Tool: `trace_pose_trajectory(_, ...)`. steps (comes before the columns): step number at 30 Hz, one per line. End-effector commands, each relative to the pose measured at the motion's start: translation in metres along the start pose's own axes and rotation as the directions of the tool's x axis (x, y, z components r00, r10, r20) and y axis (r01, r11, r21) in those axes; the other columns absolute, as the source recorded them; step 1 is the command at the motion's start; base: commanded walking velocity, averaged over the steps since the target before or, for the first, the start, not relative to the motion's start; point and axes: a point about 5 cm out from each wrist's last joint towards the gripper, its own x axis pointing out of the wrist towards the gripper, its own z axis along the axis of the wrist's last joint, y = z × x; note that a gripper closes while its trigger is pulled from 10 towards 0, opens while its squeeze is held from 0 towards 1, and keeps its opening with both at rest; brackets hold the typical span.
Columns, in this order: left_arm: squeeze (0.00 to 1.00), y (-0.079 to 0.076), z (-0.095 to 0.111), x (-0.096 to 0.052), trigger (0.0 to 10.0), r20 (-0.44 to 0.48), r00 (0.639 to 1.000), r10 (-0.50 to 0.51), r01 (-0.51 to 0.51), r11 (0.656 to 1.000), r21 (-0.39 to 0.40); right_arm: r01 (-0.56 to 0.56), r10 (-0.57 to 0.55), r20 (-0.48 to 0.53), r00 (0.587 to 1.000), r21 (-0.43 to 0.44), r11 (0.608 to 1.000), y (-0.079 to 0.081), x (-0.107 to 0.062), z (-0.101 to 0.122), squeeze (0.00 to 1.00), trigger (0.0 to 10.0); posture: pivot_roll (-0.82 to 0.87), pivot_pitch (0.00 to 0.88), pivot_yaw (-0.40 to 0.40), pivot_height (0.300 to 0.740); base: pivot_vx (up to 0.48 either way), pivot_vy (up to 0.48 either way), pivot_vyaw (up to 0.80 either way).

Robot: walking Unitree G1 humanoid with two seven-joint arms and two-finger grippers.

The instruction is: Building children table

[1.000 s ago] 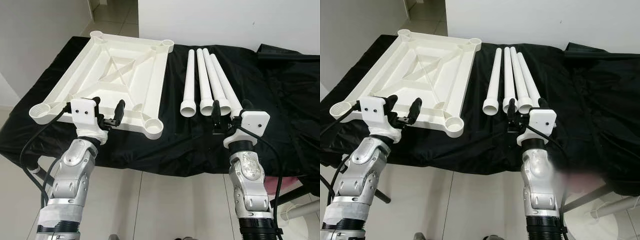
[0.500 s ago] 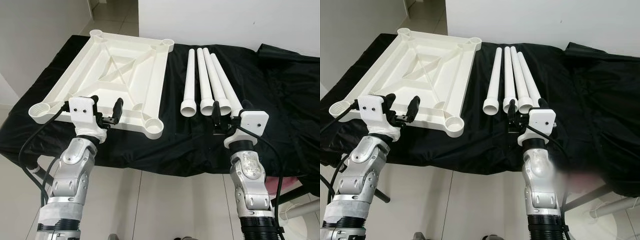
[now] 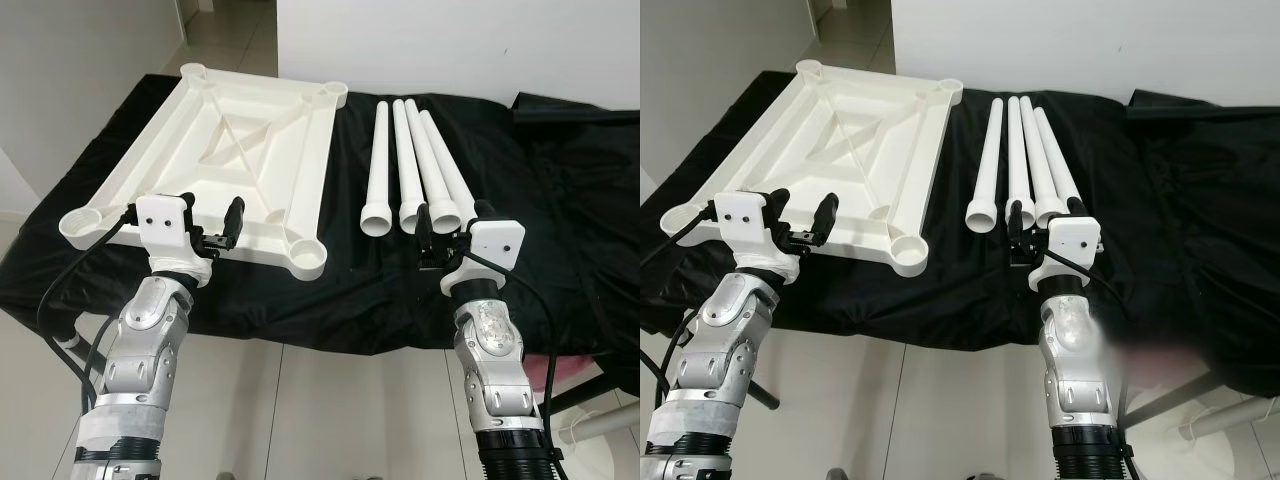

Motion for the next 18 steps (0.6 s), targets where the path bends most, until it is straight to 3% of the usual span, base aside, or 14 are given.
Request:
trace_pose_trajectory(1, 0.00, -0.0010, -0.0007, 0.0019, 10.0, 0.007, 1.000, 0.002, -0.002, 1.000, -0.008, -0.002, 0.002, 0.007, 1.000, -0.009, 1.000, -0.0007, 0.0011, -0.0002, 0.00, 10.0, -0.03, 0.076, -0.032, 0.740, 0.300, 0.000, 0.00)
trace_pose_trajectory(18, 0.00, -0.0024, 0.0009, 0.0033, 10.0, 0.015, 1.000, 0.002, -0.002, 1.000, -0.010, -0.010, 0.010, 0.008, 1.000, -0.018, 1.000, -0.0008, 0.0031, -0.0014, 0.00, 10.0, -0.03, 0.076, -0.038, 0.740, 0.304, 0.000, 0.00)
